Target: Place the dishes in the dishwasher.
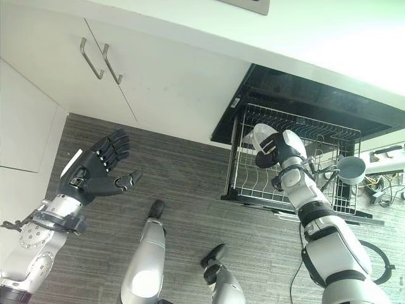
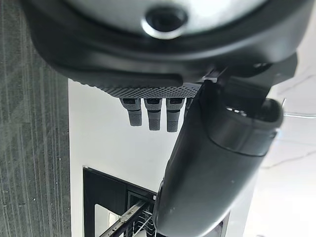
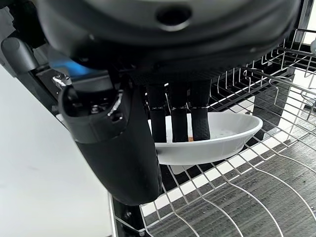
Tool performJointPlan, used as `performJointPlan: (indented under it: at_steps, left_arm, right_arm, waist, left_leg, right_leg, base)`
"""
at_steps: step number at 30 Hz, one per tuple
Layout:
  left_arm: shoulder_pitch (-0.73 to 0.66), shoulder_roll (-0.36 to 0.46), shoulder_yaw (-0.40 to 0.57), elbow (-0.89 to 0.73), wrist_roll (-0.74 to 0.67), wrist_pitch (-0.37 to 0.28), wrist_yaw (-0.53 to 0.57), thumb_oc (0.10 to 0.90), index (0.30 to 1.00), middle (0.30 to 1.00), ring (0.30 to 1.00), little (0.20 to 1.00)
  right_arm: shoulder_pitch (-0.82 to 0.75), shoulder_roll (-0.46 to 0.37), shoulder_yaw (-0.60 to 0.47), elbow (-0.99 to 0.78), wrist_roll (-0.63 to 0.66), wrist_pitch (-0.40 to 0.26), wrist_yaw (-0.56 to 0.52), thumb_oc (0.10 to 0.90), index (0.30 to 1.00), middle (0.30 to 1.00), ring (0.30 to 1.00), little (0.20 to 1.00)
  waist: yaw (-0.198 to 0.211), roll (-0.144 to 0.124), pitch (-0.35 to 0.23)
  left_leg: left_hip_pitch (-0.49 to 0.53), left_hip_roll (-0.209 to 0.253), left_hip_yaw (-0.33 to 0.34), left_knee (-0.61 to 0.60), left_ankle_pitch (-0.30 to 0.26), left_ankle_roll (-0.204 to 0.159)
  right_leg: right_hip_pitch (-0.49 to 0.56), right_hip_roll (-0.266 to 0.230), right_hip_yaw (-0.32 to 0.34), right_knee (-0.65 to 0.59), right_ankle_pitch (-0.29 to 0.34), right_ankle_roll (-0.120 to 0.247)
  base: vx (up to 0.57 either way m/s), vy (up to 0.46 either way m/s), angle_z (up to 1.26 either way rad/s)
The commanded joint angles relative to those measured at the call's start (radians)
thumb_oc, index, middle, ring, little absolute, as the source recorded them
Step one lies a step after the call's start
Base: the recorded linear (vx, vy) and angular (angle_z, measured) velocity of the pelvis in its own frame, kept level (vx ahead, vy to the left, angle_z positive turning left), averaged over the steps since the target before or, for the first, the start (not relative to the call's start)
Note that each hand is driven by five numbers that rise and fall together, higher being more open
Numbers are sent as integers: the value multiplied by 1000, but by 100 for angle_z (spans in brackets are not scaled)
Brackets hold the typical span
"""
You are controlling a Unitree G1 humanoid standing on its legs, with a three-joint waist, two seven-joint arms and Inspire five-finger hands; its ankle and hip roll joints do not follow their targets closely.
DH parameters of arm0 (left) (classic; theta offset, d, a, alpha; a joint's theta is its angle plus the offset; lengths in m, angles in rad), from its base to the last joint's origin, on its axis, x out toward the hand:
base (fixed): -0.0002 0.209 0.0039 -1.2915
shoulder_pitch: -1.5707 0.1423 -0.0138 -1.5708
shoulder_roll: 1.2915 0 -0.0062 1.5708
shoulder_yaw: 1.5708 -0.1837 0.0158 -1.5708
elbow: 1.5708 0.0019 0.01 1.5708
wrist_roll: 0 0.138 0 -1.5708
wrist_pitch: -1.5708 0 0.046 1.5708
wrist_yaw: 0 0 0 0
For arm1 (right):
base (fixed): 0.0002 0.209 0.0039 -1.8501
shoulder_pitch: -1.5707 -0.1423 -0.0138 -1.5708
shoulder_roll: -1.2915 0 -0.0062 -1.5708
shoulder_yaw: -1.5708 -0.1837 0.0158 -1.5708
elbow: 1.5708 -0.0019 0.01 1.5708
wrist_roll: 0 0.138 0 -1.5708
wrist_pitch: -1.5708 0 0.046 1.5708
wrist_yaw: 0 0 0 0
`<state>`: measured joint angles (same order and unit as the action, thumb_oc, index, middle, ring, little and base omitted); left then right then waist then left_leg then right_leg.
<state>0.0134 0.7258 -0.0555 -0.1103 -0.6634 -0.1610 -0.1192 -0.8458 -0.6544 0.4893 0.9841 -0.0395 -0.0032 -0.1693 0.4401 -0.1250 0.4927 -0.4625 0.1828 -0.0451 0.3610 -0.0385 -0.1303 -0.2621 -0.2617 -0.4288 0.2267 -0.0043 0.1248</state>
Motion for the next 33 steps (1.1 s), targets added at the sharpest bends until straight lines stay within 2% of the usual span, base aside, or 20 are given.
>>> performJointPlan:
  at_steps: [1, 5, 6, 7, 8, 9, 10, 11, 12, 20, 23, 27, 30, 31, 33]
  left_arm:
    - [-52, 0, 21, -142, -50, -129, -9, 800, 900, 900, 900, 900]
    - [-55, -2, 16, -145, -65, -129, -15, 800, 900, 900, 900, 900]
    - [-53, -3, 15, -147, -64, -134, -17, 800, 900, 900, 900, 900]
    - [-53, -2, 15, -148, -65, -135, -17, 800, 900, 900, 900, 900]
    - [-53, 1, 17, -148, -70, -138, -18, 800, 900, 900, 900, 900]
    - [-53, 1, 18, -147, -71, -139, -19, 800, 900, 900, 900, 900]
    - [-53, 1, 18, -147, -72, -139, -19, 800, 900, 900, 900, 900]
    - [-53, 1, 18, -147, -72, -139, -19, 800, 900, 900, 900, 900]
    - [-54, 0, 19, -148, -69, -136, -21, 800, 900, 900, 900, 900]
    - [-45, 9, 24, -149, -82, -157, -29, 800, 900, 900, 900, 900]
    - [-37, 20, 43, -155, -75, -147, -39, 800, 900, 900, 900, 900]
    - [-16, 20, 57, -165, -56, -140, -56, 800, 900, 900, 900, 900]
    - [23, 17, 81, -186, -31, -133, -63, 800, 900, 900, 900, 900]
    - [39, 10, 99, -182, -5, -144, -60, 800, 900, 900, 900, 900]
    - [71, -9, 125, -172, 17, -100, -41, 800, 900, 900, 900, 900]
  right_arm:
    - [-85, -64, 71, 29, -29, 16, 62, 439, 359, 359, 359, 359]
    - [-111, -74, 87, 41, -17, 18, 112, 488, 432, 432, 432, 432]
    - [-116, -77, 88, 41, -12, 22, 125, 516, 474, 474, 474, 474]
    - [-118, -78, 90, 41, -9, 25, 134, 562, 542, 542, 542, 542]
    - [-126, -80, 90, 48, 3, 27, 146, 687, 731, 731, 731, 731]
    - [-127, -80, 89, 50, 5, 27, 149, 687, 731, 731, 731, 731]
    - [-128, -81, 88, 52, 7, 28, 151, 736, 804, 804, 804, 804]
    - [-128, -81, 88, 52, 7, 28, 151, 736, 804, 804, 804, 804]
    - [-133, -82, 83, 62, 9, 42, 159, 800, 900, 900, 900, 900]
    - [-134, -97, 66, 71, 23, 49, 149, 800, 900, 900, 900, 900]
    - [-113, -117, 41, 42, 103, 51, 127, 800, 900, 900, 900, 900]
    - [-87, -145, 9, -19, 149, 52, 139, 800, 900, 900, 900, 900]
    - [5, -172, -55, -142, 284, 34, 133, 800, 900, 900, 900, 900]
    - [84, -165, -123, -235, 310, 6, 116, 800, 900, 900, 900, 900]
    - [254, -166, -267, -398, 327, -36, 111, 800, 900, 900, 900, 900]
  waist:
    - [-1, 38, -6]
    - [0, 45, 4]
    - [1, 46, 8]
    - [2, 46, 12]
    - [4, 46, 17]
    - [4, 45, 18]
    - [4, 45, 18]
    - [4, 45, 18]
    - [5, 46, 23]
    - [-1, 50, 27]
    - [-9, 35, 21]
    - [-15, 18, 11]
    - [-37, -6, -10]
    - [-58, -15, -27]
    - [-101, -21, -61]
  left_leg:
    - [-31, -52, -87, -61, -67, 22]
    - [-45, -59, -88, -61, -61, 22]
    - [-48, -61, -89, -61, -60, 22]
    - [-50, -62, -89, -61, -59, 22]
    - [-54, -64, -90, -61, -57, 23]
    - [-55, -64, -90, -61, -57, 23]
    - [-55, -64, -90, -61, -56, 23]
    - [-55, -64, -90, -61, -56, 23]
    - [-60, -67, -90, -61, -55, 23]
    - [-63, -70, -84, -61, -57, 26]
    - [-43, -57, -73, -61, -65, 25]
    - [-23, -45, -65, -61, -73, 23]
    - [19, -27, -48, -61, -85, 21]
    - [47, -19, -32, -61, -93, 21]
    - [92, -10, -9, -61, -109, 28]
  right_leg:
    - [21, -24, 38, 73, -111, 109]
    - [6, -30, 38, 73, -107, 112]
    - [2, -32, 37, 73, -105, 113]
    - [-1, -32, 37, 73, -104, 114]
    - [-6, -33, 36, 73, -101, 115]
    - [-6, -34, 35, 73, -100, 116]
    - [-7, -34, 35, 73, -100, 116]
    - [-7, -34, 35, 73, -100, 116]
    - [-11, -36, 31, 73, -98, 118]
    - [-24, -41, 28, 73, -89, 122]
    - [-8, -34, 28, 73, -88, 124]
    - [9, -29, 24, 73, -88, 124]
    - [40, -24, 21, 73, -86, 122]
    - [62, -20, 22, 73, -87, 119]
    - [88, -14, 36, 73, -90, 116]
  base:
    - [-30, 58, 3]
    - [-23, 61, 6]
    - [-22, 49, 3]
    - [-25, 38, 1]
    - [0, 0, 0]
    - [0, 0, 0]
    - [0, 0, 0]
    - [0, 0, 0]
    - [0, 0, 0]
    - [-32, 16, 2]
    - [-31, -47, -1]
    - [-18, -61, -2]
    - [-9, -82, -6]
    - [-9, -68, -8]
    - [-10, -71, -20]
